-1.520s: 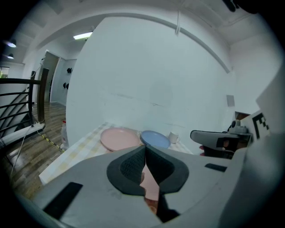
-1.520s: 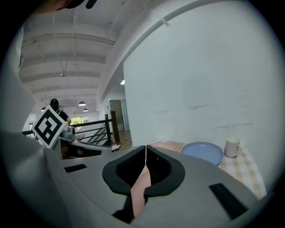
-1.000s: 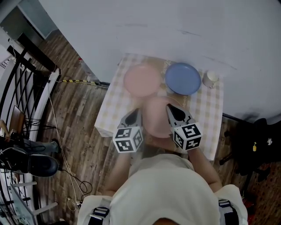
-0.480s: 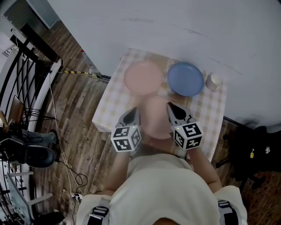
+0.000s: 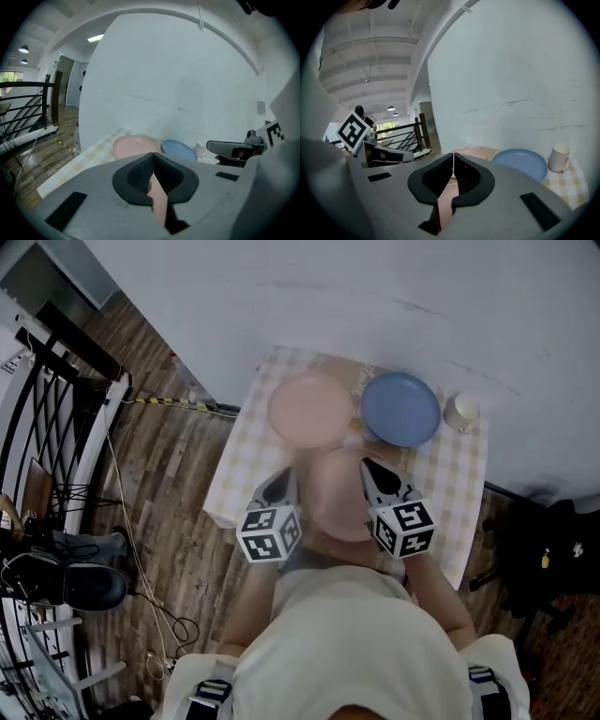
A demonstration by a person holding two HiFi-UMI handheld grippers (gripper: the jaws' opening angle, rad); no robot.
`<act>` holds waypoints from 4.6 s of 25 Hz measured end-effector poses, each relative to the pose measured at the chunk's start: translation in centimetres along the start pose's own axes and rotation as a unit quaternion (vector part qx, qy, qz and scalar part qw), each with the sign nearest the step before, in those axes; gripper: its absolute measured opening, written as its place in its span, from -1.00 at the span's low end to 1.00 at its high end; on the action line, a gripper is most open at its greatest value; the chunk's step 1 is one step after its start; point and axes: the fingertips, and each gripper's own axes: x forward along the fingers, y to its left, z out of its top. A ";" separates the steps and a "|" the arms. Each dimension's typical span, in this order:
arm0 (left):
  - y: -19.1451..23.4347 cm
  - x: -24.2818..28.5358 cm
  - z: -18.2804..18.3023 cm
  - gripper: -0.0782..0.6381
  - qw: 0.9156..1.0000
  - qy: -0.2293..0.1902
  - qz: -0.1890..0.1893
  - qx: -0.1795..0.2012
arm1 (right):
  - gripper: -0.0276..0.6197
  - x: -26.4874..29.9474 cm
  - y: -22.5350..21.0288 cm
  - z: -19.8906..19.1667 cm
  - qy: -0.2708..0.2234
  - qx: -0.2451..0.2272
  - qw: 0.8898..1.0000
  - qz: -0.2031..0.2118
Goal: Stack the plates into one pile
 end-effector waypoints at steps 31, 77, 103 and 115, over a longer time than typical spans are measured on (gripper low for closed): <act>10.4 9.5 4.6 -0.77 0.994 0.067 -0.080 0.045 | -0.91 11.2 -2.1 -1.0 0.034 0.032 0.989 -0.141; 17.9 23.7 -1.1 -0.46 0.975 0.198 -0.088 0.042 | -0.56 20.1 -11.0 -10.9 0.239 0.052 0.947 -0.210; 18.1 24.4 -1.5 -0.58 0.975 0.198 -0.081 0.059 | -0.68 21.2 -12.2 -12.6 0.288 0.049 0.933 -0.211; 18.2 23.3 -0.7 -0.60 0.977 0.187 -0.078 0.062 | -0.71 20.8 -11.5 -10.9 0.261 0.048 0.939 -0.220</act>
